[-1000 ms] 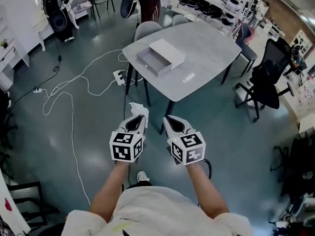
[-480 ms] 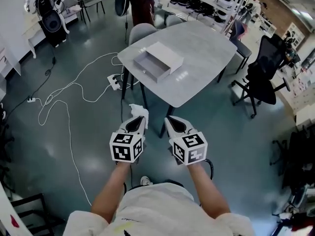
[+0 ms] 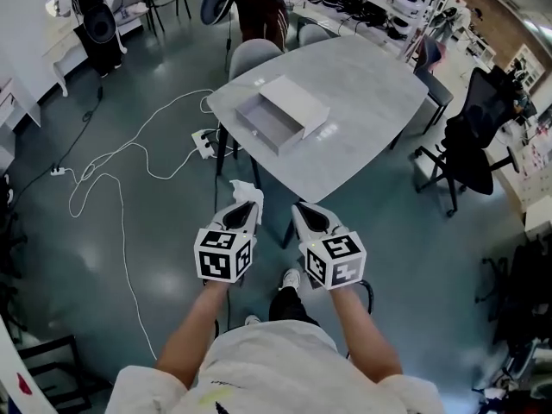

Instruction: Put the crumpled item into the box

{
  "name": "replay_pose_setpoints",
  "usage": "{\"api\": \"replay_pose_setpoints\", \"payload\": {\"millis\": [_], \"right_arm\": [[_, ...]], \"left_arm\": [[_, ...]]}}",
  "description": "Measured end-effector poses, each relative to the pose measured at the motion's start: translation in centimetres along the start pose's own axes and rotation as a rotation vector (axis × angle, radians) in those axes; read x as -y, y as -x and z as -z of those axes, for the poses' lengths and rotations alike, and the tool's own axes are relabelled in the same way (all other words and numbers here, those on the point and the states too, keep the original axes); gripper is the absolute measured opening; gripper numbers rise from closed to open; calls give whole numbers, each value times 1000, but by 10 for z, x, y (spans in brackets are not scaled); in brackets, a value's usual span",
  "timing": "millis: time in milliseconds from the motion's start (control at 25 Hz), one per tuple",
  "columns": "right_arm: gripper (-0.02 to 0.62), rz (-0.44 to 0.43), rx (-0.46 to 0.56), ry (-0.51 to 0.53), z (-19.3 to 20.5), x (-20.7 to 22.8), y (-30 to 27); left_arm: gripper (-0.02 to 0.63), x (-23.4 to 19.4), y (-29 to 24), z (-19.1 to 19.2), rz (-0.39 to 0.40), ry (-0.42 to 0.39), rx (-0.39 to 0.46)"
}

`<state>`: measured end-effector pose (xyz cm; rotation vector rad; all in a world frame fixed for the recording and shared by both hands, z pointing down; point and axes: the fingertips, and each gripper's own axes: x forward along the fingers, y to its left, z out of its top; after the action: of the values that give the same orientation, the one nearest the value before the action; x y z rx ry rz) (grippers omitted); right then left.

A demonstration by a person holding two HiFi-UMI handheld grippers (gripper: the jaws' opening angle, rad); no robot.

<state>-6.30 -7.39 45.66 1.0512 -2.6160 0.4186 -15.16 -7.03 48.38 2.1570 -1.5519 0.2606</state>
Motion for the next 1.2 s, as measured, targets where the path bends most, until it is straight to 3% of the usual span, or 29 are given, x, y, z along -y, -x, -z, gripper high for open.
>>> {"api": "replay_pose_setpoints", "payload": {"millis": [400, 760, 1200], "right_arm": [[5, -79, 15, 9, -39, 71, -54], [5, -126, 8, -3, -56, 131, -81], [5, -156, 9, -18, -67, 158, -107]], "left_arm": [[25, -6, -84, -53, -57, -30, 5], [25, -2, -145, -74, -96, -33, -25], [25, -14, -180, -83, -123, -56, -59]]}}
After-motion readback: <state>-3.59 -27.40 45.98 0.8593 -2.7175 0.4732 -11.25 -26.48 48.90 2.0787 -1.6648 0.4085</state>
